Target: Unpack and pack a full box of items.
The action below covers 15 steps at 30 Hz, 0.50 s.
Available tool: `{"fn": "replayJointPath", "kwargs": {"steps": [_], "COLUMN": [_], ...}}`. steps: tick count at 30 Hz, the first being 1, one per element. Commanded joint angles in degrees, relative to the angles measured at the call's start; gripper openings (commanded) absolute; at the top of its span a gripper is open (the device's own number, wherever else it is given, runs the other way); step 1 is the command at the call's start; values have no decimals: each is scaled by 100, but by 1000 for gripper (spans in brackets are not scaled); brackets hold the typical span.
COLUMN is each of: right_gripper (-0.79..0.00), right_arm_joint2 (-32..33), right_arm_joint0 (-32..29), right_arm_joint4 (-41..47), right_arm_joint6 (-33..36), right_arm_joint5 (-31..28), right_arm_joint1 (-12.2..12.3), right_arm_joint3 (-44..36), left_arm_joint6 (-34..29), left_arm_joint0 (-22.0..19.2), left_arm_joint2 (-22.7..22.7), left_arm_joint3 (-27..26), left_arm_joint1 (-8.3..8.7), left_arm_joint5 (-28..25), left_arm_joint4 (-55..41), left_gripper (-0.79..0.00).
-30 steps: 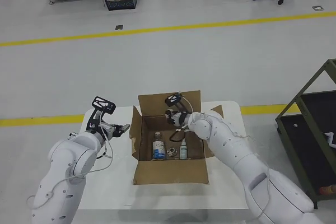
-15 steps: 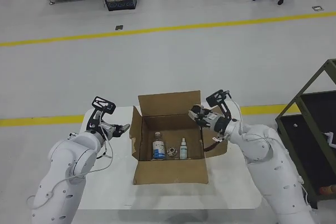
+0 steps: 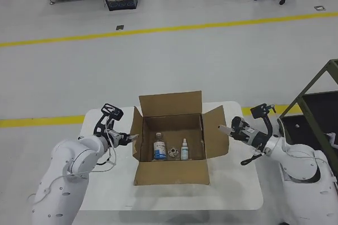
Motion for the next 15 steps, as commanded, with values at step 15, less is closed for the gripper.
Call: {"fn": "replayJointPath", "kwargs": {"steps": [15], "right_gripper": [-46], "right_arm_joint2": [81], "right_arm_joint0": [-255], "right_arm_joint4": [1574], "right_arm_joint6": [-116], "right_arm_joint5": [197], "right_arm_joint1": [61], "right_arm_joint3": [1227], "left_arm_joint6": [-560], "left_arm_joint0": [-437], "left_arm_joint2": [376], "left_arm_joint3": [601], "left_arm_joint1": [5], "left_arm_joint5": [442], "left_arm_joint4": [-114], "left_gripper": [0]}}
